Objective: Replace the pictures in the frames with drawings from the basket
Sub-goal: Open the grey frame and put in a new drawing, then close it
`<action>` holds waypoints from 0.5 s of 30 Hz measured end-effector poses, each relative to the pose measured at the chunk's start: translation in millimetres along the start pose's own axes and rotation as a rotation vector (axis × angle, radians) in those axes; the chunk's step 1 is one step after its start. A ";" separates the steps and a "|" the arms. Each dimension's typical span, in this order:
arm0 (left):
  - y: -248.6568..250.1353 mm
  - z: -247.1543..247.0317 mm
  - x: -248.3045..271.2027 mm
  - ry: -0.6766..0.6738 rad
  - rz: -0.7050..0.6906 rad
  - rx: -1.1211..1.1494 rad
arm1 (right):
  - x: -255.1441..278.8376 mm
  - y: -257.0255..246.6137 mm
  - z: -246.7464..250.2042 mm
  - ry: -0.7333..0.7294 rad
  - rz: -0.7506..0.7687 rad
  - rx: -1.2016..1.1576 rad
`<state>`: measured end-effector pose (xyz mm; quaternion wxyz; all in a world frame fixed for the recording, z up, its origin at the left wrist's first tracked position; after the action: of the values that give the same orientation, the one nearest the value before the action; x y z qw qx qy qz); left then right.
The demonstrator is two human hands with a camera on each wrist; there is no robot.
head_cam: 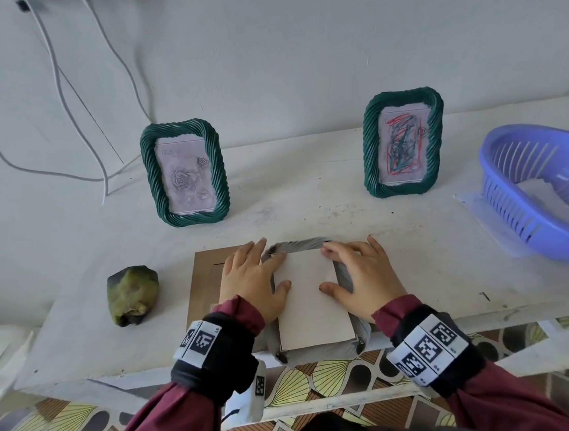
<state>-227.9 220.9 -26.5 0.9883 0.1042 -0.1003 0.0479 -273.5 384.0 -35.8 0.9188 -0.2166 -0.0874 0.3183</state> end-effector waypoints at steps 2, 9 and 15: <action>1.0 -2.1 -1.5 -0.021 -0.002 0.004 | 0.3 -0.3 -0.3 -0.003 -0.001 -0.004; 5.7 -1.4 -8.6 -0.024 -0.024 0.083 | 1.2 -2.3 -1.0 -0.026 -0.015 0.011; 4.2 3.7 -4.1 0.098 -0.078 0.174 | 2.3 -3.6 1.2 0.012 -0.001 0.000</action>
<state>-233.1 224.0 -22.9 0.9804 0.1910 -0.0434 0.0227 -270.1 383.3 -33.0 0.9194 -0.2185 -0.0820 0.3166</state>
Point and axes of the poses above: each hand's wrist, its own x-axis away from the middle knuckle, its own z-axis out of the back of the hand, y = z × x, the point moved 6 cm from there along -x, towards the middle knuckle, and after that the axes turned 12 degrees about -y, right-handed, at the moved point
